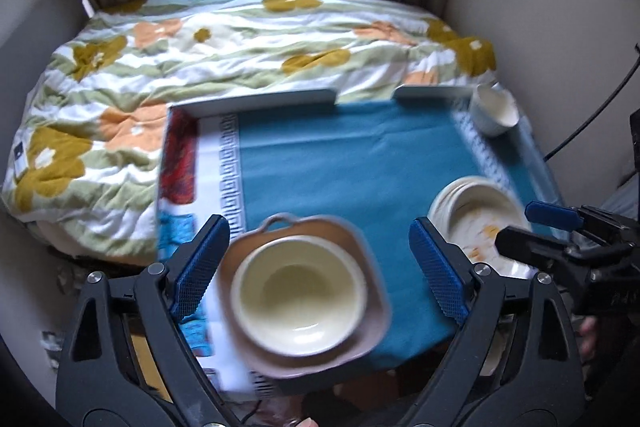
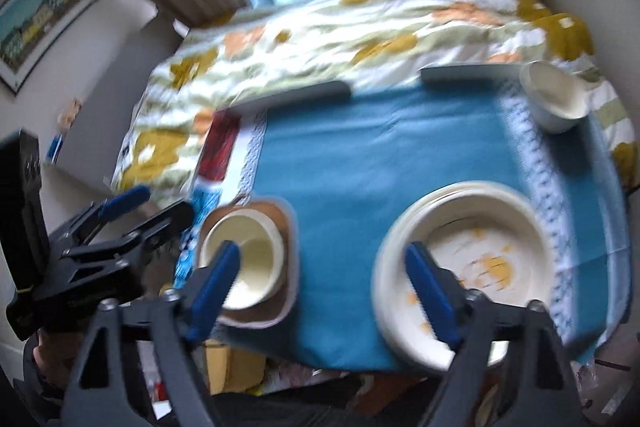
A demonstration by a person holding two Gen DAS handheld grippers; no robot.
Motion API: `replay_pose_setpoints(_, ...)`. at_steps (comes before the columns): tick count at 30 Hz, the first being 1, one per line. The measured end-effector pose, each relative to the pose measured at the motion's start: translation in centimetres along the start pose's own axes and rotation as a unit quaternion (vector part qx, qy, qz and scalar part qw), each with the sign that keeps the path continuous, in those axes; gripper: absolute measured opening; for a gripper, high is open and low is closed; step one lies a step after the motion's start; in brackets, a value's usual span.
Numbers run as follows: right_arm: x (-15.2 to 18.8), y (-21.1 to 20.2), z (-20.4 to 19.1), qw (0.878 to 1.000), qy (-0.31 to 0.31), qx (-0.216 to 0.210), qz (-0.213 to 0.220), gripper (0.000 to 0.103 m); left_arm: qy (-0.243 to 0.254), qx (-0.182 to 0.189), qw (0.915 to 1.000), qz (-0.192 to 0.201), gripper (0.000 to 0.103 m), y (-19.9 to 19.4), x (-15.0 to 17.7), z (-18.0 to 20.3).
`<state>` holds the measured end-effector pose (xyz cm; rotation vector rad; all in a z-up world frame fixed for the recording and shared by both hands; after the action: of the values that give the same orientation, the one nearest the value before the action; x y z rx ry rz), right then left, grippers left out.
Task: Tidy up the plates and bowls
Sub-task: 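Open both tools and withdraw them from the cream bowl, then grasp the small white bowl rim with the left tool while the right tool grips it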
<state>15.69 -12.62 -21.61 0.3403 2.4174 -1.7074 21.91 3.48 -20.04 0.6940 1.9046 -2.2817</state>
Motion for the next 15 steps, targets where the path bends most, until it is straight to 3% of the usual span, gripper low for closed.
replay_pose_setpoints(2,-0.3,-1.4,2.1,1.000,0.009,0.012,0.014,0.086,0.004,0.003,1.0000,0.009,0.091,-0.3,-0.8,1.9)
replay_pose_setpoints(4,-0.6,-3.0,4.7,0.999,0.013,0.033,0.033,0.103,0.009,0.009,0.9997,0.019,0.091,-0.5,-1.8,4.6)
replay_pose_setpoints(10,-1.9,-8.5,12.6,0.994,-0.002,0.055,0.093,0.103,0.008,0.026,0.9985,0.048,0.101,0.0,-5.6,12.5)
replay_pose_setpoints(15,-3.6,-10.5,18.2,0.995,-0.016,0.062,0.071,0.103,0.009,0.041,0.9982,0.043,0.102,2.7,-9.0,18.8)
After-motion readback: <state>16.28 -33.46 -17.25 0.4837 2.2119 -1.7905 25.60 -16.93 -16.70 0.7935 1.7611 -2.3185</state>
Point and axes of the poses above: each gripper's, at about its wrist camera, not at the fingertips, and y roughly the way its jaws point, z to its right, x to its underside, the point moved 6 cm from there along y, roughly the way its jaws point, and after that the axes turned 12 degrees about -z, right-handed, at the moved point
